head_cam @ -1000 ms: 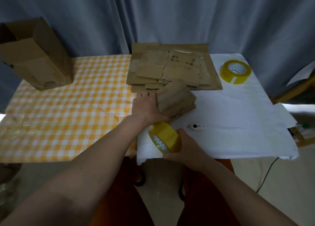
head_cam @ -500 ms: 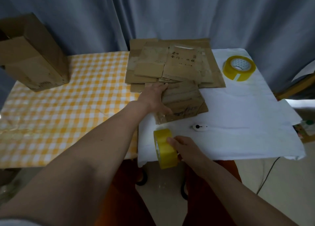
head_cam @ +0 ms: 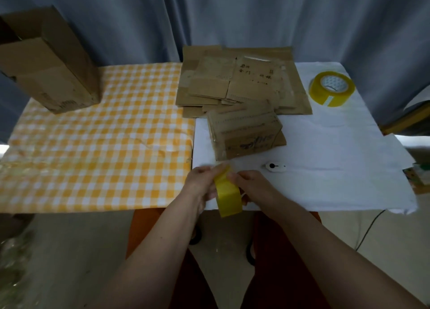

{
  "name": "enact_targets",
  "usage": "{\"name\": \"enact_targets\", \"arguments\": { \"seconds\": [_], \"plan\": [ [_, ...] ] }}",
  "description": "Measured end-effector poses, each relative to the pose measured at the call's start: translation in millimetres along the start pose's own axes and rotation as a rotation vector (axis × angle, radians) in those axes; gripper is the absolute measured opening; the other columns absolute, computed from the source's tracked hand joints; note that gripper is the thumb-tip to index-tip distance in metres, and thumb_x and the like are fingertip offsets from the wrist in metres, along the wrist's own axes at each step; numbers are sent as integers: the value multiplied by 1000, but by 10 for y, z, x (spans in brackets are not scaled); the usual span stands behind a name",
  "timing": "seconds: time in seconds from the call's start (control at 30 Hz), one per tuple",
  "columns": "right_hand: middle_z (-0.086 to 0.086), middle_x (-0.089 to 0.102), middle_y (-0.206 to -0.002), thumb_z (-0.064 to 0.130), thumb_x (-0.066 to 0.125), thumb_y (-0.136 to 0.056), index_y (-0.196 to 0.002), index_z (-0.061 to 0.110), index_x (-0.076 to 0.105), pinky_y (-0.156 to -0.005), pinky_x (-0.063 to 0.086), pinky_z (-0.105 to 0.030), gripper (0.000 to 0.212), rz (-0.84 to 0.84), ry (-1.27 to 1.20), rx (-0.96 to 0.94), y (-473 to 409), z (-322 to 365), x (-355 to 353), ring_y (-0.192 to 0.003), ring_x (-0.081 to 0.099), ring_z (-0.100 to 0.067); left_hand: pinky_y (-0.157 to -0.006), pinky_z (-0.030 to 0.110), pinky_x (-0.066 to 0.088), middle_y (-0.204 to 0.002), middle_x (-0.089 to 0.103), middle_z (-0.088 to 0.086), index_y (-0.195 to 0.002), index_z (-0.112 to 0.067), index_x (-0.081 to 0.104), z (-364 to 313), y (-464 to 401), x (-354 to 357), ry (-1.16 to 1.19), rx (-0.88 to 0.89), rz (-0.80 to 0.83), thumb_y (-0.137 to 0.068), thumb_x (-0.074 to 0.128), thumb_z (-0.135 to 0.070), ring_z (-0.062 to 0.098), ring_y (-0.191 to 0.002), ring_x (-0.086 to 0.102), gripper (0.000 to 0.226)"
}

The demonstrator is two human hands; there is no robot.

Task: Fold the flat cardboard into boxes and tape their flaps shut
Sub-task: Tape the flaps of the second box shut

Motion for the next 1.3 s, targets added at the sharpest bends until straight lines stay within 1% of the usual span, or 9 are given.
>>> {"name": "enact_targets", "arguments": {
  "seconds": [0.13,0.23,0.3,0.47,0.6,0.77,0.93,1.1,1.3],
  "plan": [
    [-6,66,-82,32,48,-97,-88,10,67,-61,46,-27,31,-200,168,-16,-105,-15,-290,-76,63,-18,-58,29,55,-94,67,19,-121,5,59,-87,-45,69,133,40,-11,-79,74,-6,23,-69,65,45],
    [-15,54,-118,24,43,-98,-116,9,60,-88,35,-34,29,-573,624,21,-233,-123,-703,-111,48,-31,-53,26,54,-85,67,13,-117,4,63,-95,-47,77,120,1,6,-80,72,-5,21,-67,64,39],
    [-17,42,-133,22,44,-98,-132,11,51,-98,29,-35,36,-567,831,75,-310,-267,-865,-122,36,-34,-59,28,56,-87,67,13,-112,1,65,-76,-60,64,138,-10,-28,-80,73,-6,22,-71,64,34],
    [-20,52,-117,15,57,-91,-118,5,62,-83,38,-30,28,-521,728,51,-331,-373,-936,-110,49,-34,-55,27,57,-81,67,10,-103,-3,67,-74,-73,51,138,0,-62,-80,74,-8,21,-68,65,24],
    [-7,56,-101,8,59,-90,-111,8,67,-77,32,-18,22,-425,592,-402,-191,122,-611,-93,52,-18,-45,22,51,-74,66,8,-93,-7,67,-83,-103,54,136,-12,-72,-82,72,-8,18,-57,65,12],
    [-17,51,-100,0,53,-89,-108,0,64,-69,38,-31,22,-329,951,-722,-151,649,-117,-87,48,-26,-43,21,48,-71,65,8,-93,-5,67,-86,-108,64,148,5,-76,-83,71,-9,16,-49,63,12],
    [-16,48,-114,5,44,-94,-110,1,57,-73,28,-26,21,-315,1252,-654,-286,569,-79,-103,47,-27,-43,22,49,-74,64,9,-94,-5,67,-107,-117,49,127,4,-89,-85,69,-8,19,-56,61,9],
    [-16,56,-106,2,55,-91,-104,3,66,-77,36,-27,17,-440,792,-488,-202,172,-623,-98,50,-23,-41,19,47,-74,65,7,-97,-5,66,-127,-131,14,100,-3,-61,-87,67,-9,15,-52,62,10],
    [-17,62,-96,11,61,-89,-96,3,56,-66,40,-32,12,-437,646,-52,-326,-393,-891,-88,57,-31,-43,20,48,-67,66,4,-93,-8,65,-130,-111,31,33,-7,-8,-86,70,-11,10,-46,63,9]
  ]
}}
Point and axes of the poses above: each hand's wrist, its own y-axis away from the middle knuckle, its own x-axis out of the palm, z = x × y, the point moved 3 cm from there along -y, towards the middle knuckle
